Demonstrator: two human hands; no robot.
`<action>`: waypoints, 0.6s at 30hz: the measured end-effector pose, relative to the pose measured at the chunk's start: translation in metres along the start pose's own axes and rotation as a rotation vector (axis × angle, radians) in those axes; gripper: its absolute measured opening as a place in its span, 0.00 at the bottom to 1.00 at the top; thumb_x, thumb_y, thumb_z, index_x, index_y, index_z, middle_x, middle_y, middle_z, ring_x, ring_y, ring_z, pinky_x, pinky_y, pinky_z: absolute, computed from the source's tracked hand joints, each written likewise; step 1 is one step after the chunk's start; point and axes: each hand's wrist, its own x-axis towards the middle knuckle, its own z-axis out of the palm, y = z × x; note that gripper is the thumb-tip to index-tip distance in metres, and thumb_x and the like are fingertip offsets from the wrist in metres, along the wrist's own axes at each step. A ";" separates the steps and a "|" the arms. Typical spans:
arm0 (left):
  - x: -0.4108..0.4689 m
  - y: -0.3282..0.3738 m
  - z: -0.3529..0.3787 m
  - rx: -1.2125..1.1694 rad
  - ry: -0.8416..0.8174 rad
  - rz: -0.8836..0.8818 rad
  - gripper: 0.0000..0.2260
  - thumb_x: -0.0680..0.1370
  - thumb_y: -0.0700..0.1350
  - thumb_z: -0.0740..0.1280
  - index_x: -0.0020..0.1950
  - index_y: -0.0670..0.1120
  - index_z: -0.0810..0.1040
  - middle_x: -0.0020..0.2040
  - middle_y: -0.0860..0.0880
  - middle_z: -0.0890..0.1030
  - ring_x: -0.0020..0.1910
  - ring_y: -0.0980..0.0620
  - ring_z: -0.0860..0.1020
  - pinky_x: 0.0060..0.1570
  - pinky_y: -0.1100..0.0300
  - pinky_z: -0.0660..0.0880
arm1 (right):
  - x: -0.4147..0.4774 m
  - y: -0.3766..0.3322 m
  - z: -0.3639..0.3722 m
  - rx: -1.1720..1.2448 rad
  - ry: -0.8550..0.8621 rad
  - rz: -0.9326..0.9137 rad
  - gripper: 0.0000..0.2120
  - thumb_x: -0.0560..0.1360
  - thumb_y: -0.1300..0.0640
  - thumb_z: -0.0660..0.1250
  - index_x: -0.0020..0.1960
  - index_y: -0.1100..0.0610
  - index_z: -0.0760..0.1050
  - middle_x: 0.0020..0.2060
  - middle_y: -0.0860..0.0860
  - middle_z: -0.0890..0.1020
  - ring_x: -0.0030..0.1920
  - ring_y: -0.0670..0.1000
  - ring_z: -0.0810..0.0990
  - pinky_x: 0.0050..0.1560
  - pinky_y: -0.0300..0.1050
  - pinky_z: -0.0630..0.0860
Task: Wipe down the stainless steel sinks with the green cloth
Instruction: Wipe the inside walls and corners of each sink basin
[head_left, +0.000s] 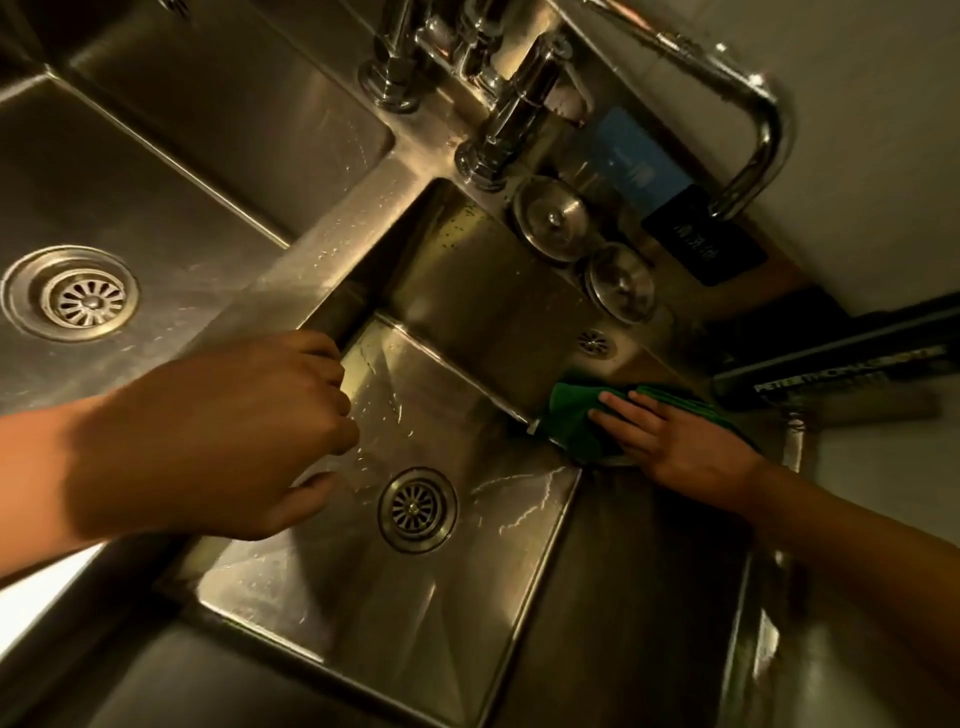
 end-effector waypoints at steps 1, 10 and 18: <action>0.000 0.000 0.000 -0.004 0.002 -0.005 0.14 0.76 0.61 0.62 0.42 0.55 0.83 0.37 0.55 0.81 0.40 0.51 0.78 0.54 0.47 0.77 | -0.004 0.001 -0.004 -0.018 -0.028 0.008 0.26 0.70 0.60 0.77 0.67 0.61 0.78 0.78 0.60 0.64 0.78 0.65 0.60 0.75 0.63 0.63; 0.001 0.003 -0.004 0.022 -0.029 -0.032 0.12 0.75 0.60 0.63 0.39 0.55 0.80 0.35 0.55 0.78 0.40 0.49 0.75 0.52 0.47 0.77 | 0.043 0.015 -0.058 -0.054 0.143 0.022 0.21 0.74 0.58 0.69 0.66 0.60 0.79 0.76 0.59 0.68 0.77 0.65 0.63 0.76 0.59 0.56; 0.001 0.005 -0.010 0.041 -0.058 -0.011 0.13 0.74 0.60 0.64 0.39 0.54 0.83 0.34 0.53 0.79 0.38 0.48 0.76 0.51 0.50 0.76 | 0.097 0.015 -0.081 0.256 0.083 0.156 0.33 0.79 0.47 0.30 0.82 0.54 0.44 0.82 0.56 0.45 0.82 0.59 0.46 0.80 0.53 0.47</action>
